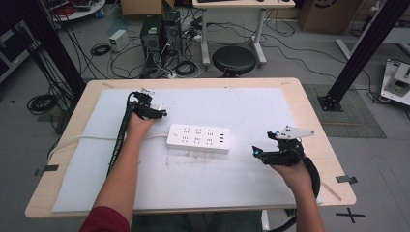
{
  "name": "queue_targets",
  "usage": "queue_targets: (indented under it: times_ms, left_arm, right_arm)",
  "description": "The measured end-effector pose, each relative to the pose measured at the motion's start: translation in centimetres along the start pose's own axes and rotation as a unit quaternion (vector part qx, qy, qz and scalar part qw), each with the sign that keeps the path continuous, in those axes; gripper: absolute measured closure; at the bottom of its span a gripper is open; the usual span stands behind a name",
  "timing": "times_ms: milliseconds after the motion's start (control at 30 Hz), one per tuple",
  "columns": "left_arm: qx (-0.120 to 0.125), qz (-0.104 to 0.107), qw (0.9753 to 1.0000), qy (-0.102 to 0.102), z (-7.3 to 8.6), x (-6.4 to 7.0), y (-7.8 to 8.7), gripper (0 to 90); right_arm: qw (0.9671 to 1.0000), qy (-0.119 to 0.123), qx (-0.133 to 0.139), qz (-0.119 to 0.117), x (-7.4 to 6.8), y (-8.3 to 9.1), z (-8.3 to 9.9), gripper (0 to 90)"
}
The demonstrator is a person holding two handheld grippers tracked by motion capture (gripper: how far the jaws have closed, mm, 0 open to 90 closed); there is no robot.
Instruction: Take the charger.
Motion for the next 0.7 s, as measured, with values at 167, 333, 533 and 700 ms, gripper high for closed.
queue_targets:
  times_ms: [167,333,533,700]
  left_arm:
    - [-0.009,-0.009,0.9999,0.004,0.18,0.12,-0.29,22.8]
    - [-0.015,-0.012,0.9998,0.010,0.33,-0.09,-0.16,29.0]
    - [-0.016,-0.014,0.9997,0.013,0.35,-0.06,-0.08,33.9]
    - [-0.018,-0.019,0.9996,0.008,0.33,0.02,0.06,40.0]
  right_arm:
    - [1.0000,0.000,0.002,0.002,0.12,0.22,0.10,19.5]
    - [1.0000,-0.003,0.002,0.003,0.14,0.38,0.20,19.5]
    - [1.0000,-0.001,0.004,0.003,0.15,0.39,0.27,19.6]
    - [1.0000,-0.002,0.005,0.004,0.14,0.47,0.32,19.6]
Point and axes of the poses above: each handheld gripper's, and its own axes: y roughly backward along the jaws, z roughly out of its underside, x roughly to its right, the point moved 5 cm from there along -y, roughly forward along the jaws, and after that the axes turned 5 degrees about -x, right-handed, at the moved point
